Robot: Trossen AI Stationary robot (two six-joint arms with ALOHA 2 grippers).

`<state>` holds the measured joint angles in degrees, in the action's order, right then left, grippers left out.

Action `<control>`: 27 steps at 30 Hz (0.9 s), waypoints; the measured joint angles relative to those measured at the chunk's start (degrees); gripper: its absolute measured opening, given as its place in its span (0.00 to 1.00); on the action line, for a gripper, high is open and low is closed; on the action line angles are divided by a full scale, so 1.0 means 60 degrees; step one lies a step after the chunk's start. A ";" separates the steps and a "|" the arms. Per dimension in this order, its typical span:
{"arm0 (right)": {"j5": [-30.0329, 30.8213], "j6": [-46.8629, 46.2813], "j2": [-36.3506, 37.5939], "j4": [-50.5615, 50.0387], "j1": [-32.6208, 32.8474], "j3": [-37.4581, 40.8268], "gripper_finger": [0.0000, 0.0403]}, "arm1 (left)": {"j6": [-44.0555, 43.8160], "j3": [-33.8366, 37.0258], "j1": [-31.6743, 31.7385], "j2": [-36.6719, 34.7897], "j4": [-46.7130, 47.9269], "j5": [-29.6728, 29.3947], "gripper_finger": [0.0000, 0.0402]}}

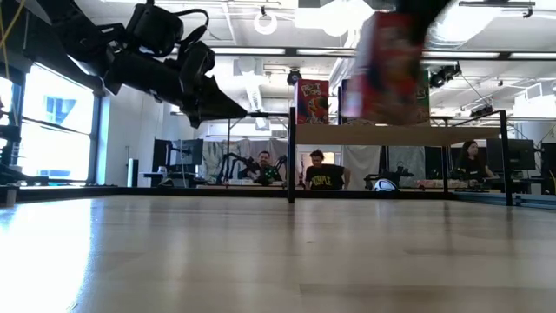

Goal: Stack cereal on shelf
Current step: Put the red cereal box on the shelf and aligned with the other red cereal boxes

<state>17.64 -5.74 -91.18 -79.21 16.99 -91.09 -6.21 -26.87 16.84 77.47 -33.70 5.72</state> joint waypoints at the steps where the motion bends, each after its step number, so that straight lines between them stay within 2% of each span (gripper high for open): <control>1: 0.0101 0.0814 0.0000 0.0140 -0.0512 -0.0185 0.33 | 0.0067 0.0000 0.0036 0.0000 0.0039 -0.0001 0.00; 6: 0.0173 0.3871 0.0000 0.0892 -0.2784 -0.0684 0.33 | 0.0164 0.0004 0.0166 0.0000 0.0263 0.0036 0.00; 12: 0.0151 0.5830 0.0000 0.1959 -0.4465 -0.0772 0.33 | 0.0257 0.0004 0.0172 0.0000 0.0252 0.0064 0.00; 19: -0.0292 0.6755 0.0000 0.2567 -0.5402 -0.0772 0.33 | 0.0227 0.0004 0.0172 0.0000 0.0230 0.0064 0.00; 27: -0.0253 0.6718 0.0000 0.3101 -0.5592 -0.0772 0.36 | 0.0188 0.0004 0.0172 0.0000 0.0223 0.0064 0.00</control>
<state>16.12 34.57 -91.18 -60.60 -16.56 -95.72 -5.08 -26.85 17.87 77.47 -32.36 6.11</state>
